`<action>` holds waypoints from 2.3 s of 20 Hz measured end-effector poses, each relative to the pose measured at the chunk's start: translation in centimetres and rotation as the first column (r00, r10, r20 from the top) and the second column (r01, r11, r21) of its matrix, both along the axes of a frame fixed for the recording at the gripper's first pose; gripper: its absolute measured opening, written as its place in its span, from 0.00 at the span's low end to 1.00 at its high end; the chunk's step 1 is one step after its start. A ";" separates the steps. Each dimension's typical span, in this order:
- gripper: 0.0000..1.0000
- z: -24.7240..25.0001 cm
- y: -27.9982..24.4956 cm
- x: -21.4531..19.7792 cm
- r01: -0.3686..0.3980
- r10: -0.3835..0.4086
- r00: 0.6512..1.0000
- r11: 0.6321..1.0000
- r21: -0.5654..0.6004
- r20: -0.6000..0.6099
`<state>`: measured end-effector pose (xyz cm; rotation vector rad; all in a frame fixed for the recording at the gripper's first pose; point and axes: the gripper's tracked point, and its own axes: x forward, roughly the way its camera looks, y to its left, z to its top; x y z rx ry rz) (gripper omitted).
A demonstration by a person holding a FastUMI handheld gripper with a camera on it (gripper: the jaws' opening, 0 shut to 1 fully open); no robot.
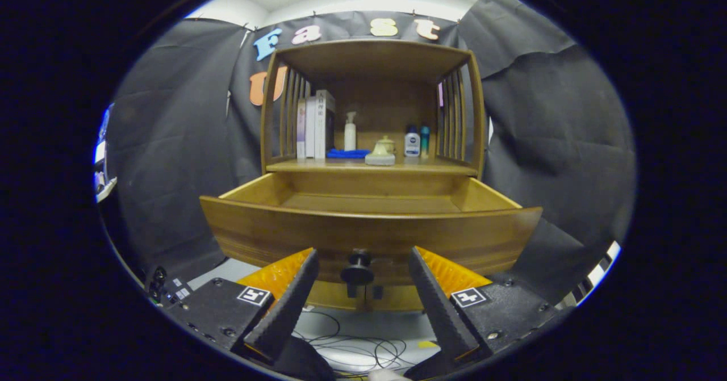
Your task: Pull open the drawer, take out the items inside it, and place them on the countertop above the cabinet.
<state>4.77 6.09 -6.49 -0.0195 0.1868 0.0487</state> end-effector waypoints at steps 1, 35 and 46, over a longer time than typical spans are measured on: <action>1.00 -0.3 -0.1 0.4 0.006 -0.006 1.000 1.000 0.002 -0.002; 1.00 -2.5 0.9 8.4 0.046 -0.045 0.999 0.999 -0.014 0.013; 1.00 -1.7 1.6 12.8 0.061 -0.060 0.998 0.998 -0.023 0.015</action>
